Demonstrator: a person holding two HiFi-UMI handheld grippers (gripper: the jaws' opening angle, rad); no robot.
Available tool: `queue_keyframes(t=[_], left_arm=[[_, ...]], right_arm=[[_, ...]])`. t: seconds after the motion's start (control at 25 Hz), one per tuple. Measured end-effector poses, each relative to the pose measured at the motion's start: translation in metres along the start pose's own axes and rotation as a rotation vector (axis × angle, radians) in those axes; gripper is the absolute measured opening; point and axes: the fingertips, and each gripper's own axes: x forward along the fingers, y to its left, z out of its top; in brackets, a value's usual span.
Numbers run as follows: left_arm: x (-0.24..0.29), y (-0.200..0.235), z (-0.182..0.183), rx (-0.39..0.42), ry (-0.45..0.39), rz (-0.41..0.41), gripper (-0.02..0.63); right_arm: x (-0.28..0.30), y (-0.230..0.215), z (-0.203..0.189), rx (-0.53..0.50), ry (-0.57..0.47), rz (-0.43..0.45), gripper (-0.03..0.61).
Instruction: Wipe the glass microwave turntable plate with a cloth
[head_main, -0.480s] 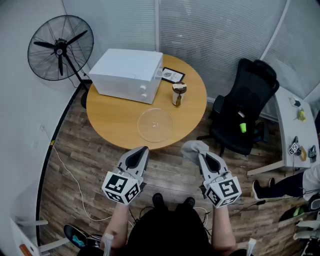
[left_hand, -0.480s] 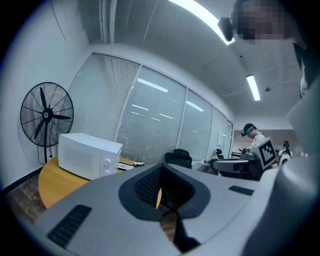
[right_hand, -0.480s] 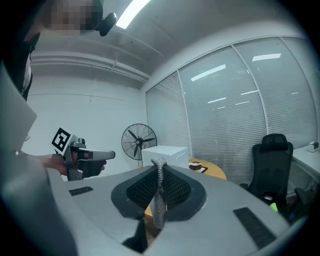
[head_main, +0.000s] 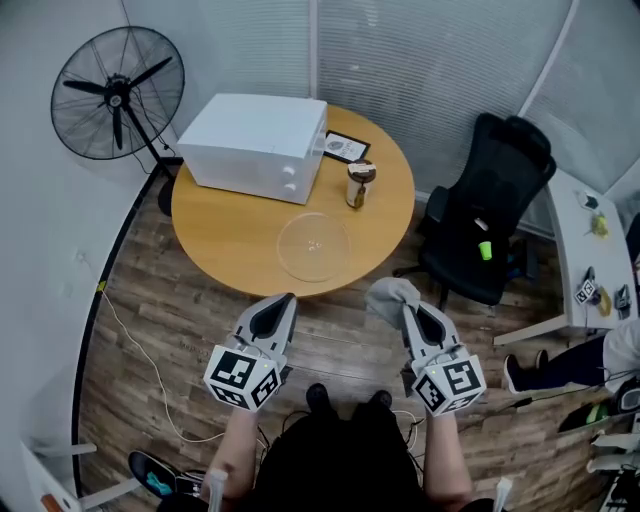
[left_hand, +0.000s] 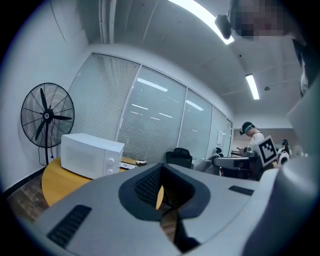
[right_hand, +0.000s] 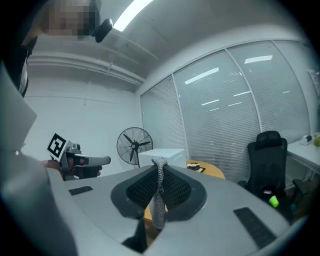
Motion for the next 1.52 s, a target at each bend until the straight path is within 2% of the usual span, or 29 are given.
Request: queue_keyframes(t=[0.32,0.64,0.84,1.24,1.52], left_arm=[[-0.008,0.011,-0.019,-0.034,0.036,0.011,-0.006],[0.014,0.013,-0.047,-0.062,0.1,0.03,-0.006],[0.041,0.024,-0.046,-0.075,0.122,0.055,-0.006],[0.128,0.037,-0.03,-0.062,0.149,0.106,-0.006],[0.165,0.043,-0.036,-0.079,0.179,0.164,-0.005]], right_arm=[[0.004,0.012,-0.022,0.018,0.053,0.013,0.037],[0.032,-0.003,-0.048,0.055,0.096,0.062,0.038],[0.065,-0.021,-0.045,0.057,0.103,0.1,0.038],[0.132,-0.088,-0.025,0.068,0.092,0.18,0.04],[0.161,-0.112,-0.035,0.107,0.126,0.246,0.038]])
